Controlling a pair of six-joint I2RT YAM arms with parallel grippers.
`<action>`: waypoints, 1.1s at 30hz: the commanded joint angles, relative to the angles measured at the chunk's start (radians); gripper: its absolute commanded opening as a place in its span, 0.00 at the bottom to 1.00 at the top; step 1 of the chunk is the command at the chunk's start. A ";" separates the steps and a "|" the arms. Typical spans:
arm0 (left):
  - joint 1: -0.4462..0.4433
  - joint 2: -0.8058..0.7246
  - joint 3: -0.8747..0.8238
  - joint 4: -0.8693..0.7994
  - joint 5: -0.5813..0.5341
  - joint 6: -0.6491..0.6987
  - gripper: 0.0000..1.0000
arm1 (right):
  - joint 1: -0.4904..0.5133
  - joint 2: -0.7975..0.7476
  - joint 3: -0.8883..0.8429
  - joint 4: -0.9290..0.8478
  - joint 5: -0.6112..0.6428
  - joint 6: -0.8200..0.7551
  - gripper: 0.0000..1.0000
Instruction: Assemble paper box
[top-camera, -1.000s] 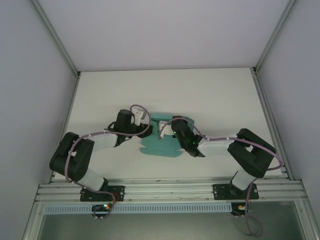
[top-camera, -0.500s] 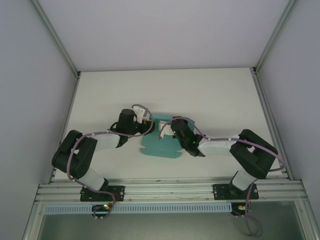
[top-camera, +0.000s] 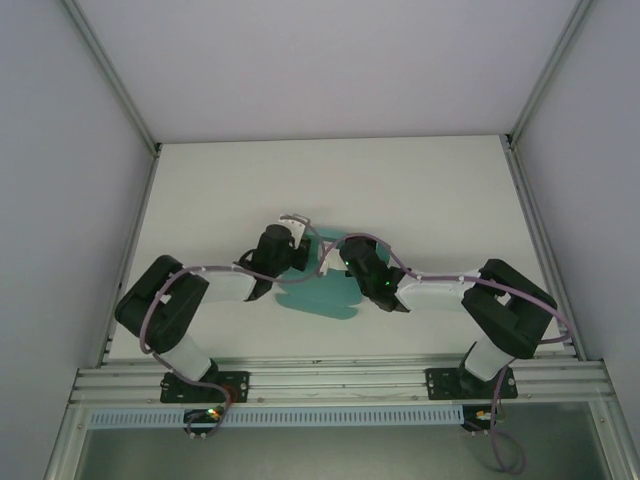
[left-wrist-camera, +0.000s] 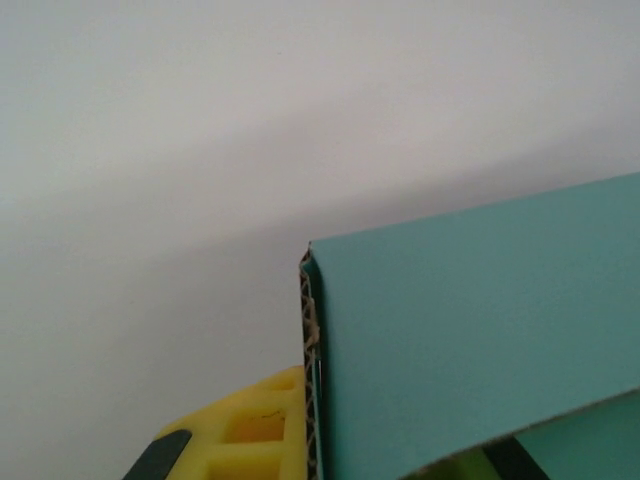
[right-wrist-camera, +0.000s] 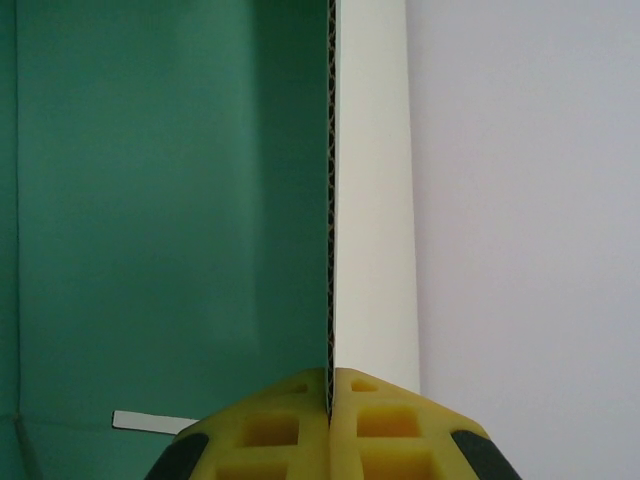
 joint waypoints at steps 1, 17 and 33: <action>-0.008 0.066 0.006 -0.040 -0.311 -0.073 0.00 | 0.015 -0.024 0.011 -0.100 -0.024 0.046 0.00; -0.065 0.154 -0.016 -0.021 -0.705 -0.293 0.00 | 0.031 -0.034 0.017 -0.148 -0.009 0.092 0.00; -0.094 -0.056 -0.076 0.004 -0.317 -0.127 0.59 | 0.028 -0.007 0.037 -0.147 0.010 0.094 0.00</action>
